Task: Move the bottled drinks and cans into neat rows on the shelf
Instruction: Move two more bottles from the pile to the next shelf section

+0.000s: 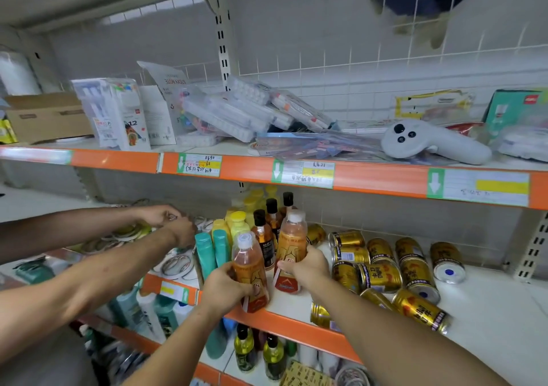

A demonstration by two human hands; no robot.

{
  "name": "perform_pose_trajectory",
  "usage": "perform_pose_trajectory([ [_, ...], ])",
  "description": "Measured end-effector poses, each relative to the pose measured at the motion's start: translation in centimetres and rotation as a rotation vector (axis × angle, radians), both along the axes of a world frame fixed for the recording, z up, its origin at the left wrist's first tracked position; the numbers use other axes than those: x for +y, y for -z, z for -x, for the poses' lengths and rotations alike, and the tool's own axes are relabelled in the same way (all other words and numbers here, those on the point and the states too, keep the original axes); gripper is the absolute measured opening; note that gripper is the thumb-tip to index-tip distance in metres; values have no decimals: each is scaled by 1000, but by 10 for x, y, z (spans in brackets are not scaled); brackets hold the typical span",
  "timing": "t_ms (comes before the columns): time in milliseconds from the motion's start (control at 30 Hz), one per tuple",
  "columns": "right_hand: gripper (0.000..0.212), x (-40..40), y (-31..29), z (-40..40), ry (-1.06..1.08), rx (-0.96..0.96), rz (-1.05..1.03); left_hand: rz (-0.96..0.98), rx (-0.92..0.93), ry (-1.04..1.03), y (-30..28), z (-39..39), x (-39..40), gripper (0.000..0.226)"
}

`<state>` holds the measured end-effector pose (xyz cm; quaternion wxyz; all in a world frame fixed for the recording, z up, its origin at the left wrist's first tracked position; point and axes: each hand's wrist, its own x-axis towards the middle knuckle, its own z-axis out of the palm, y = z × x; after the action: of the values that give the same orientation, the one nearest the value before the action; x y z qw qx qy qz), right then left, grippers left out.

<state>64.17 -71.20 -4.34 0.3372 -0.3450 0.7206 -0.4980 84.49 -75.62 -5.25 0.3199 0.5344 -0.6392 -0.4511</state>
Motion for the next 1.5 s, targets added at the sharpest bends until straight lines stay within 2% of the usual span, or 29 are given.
perform_pose_trajectory([
  [100, 53, 9, -11, 13, -46, 86, 46, -29, 77, 3, -13, 4, 2, 55],
  [300, 44, 41, -31, 48, -129, 178, 97, 12, 159, 67, -48, 32, 16, 46],
  [533, 43, 95, -49, 98, -111, 207, 130, 18, 197, 144, -68, 79, 52, 44],
  [633, 51, 123, -52, 124, -96, 192, 123, 6, 207, 184, -73, 103, 72, 41],
  [800, 43, 178, -50, 169, -33, 193, 125, -9, 194, 300, -75, 154, 111, 41],
  [1067, 49, 280, -52, 235, 110, 178, 125, -32, 164, 451, -71, 242, 180, 42],
  [1500, 48, 452, -40, 319, 346, 173, 132, -89, 168, 728, -62, 370, 304, 44],
])
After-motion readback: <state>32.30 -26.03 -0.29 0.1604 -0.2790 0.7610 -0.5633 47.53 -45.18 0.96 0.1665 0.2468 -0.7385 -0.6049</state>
